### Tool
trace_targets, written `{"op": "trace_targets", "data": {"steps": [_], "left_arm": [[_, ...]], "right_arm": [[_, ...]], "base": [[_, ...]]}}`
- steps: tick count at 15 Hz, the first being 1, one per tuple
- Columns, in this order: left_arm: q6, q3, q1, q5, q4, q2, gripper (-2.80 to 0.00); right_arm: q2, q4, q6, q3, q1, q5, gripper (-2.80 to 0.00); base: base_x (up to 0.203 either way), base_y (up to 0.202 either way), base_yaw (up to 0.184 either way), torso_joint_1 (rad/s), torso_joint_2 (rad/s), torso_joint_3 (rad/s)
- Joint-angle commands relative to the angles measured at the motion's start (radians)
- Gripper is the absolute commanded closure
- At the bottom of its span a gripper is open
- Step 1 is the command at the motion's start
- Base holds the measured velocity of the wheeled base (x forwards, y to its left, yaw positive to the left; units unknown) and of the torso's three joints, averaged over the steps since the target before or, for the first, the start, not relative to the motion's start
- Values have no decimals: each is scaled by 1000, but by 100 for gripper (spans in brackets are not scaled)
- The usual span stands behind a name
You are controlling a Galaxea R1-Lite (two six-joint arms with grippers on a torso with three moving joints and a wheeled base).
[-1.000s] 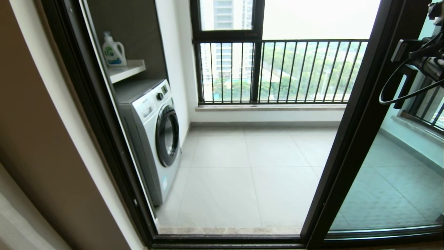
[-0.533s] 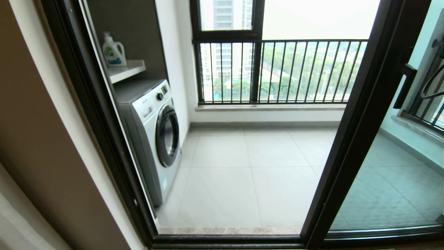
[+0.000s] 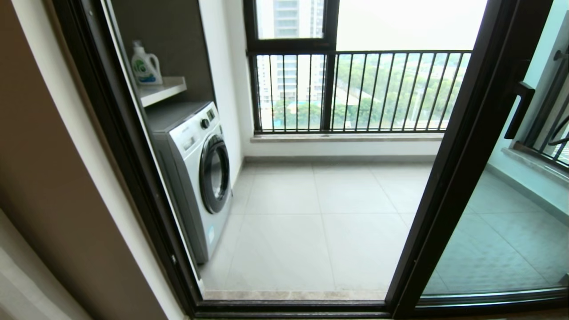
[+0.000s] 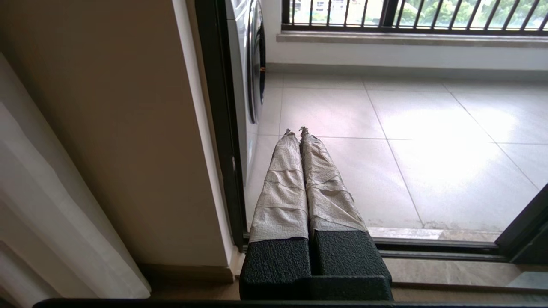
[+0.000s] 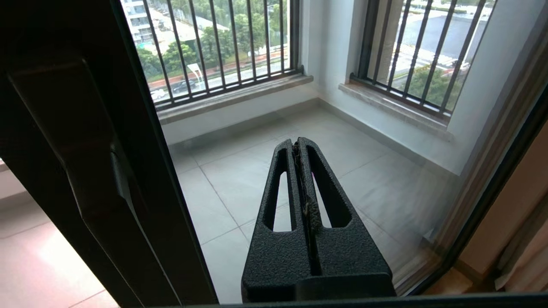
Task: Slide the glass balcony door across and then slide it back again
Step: Close the slid door
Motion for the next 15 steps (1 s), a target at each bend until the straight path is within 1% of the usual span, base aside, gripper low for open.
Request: {"op": "trace_targets", "data": {"steps": [1, 6, 13, 15], "left_arm": [[0, 0, 0, 0, -1, 1, 0], [0, 0, 0, 1, -1, 1, 0], [0, 0, 0, 0, -1, 1, 0], [0, 0, 0, 0, -1, 1, 0]], "right_arm": [[42, -3, 0, 2, 7, 27, 0], [102, -9, 0, -20, 44, 52, 0], [105, -13, -5, -51, 191, 51, 0], [103, -13, -5, -51, 220, 48, 0]], "base": [[0, 0, 0, 0, 0, 0], [0, 0, 0, 0, 0, 0], [0, 0, 0, 0, 0, 0], [0, 0, 0, 0, 0, 0]]}}
